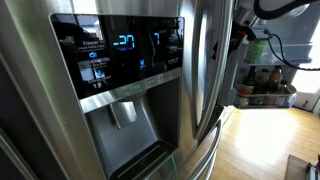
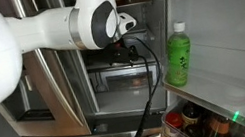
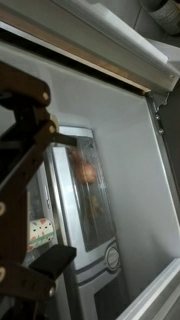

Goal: Push the bottom tray in the fridge in

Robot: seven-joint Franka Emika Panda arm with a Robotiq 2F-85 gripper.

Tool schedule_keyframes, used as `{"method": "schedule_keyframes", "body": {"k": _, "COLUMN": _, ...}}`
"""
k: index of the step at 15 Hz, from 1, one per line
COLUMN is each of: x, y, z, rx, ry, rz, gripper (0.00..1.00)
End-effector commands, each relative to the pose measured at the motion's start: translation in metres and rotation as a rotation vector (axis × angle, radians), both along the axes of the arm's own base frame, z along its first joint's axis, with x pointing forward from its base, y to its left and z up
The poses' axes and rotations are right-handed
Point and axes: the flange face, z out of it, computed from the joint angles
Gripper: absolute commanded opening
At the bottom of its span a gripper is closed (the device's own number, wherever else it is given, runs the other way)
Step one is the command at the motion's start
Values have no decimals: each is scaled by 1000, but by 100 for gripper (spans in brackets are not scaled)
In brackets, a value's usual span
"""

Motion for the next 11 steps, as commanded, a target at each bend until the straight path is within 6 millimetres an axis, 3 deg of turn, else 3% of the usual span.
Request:
{"method": "schedule_keyframes", "body": {"k": 1, "x": -25, "y": 3, "z": 0, "rx": -6, "ry": 12, "rz": 49, "gripper": 100}}
{"method": "schedule_keyframes", "body": {"k": 6, "x": -43, "y": 2, "z": 6, "rx": -38, "ry": 13, "rz": 76, "gripper": 100}}
{"method": "schedule_keyframes", "body": {"k": 7, "x": -26, "y": 3, "z": 9, "rx": -27, "ry": 0, "rz": 62, "gripper": 100}}
{"method": "schedule_keyframes", "body": {"k": 11, "x": -33, "y": 4, "z": 11, "rx": -31, "ry": -6, "rz": 67, "gripper": 100}}
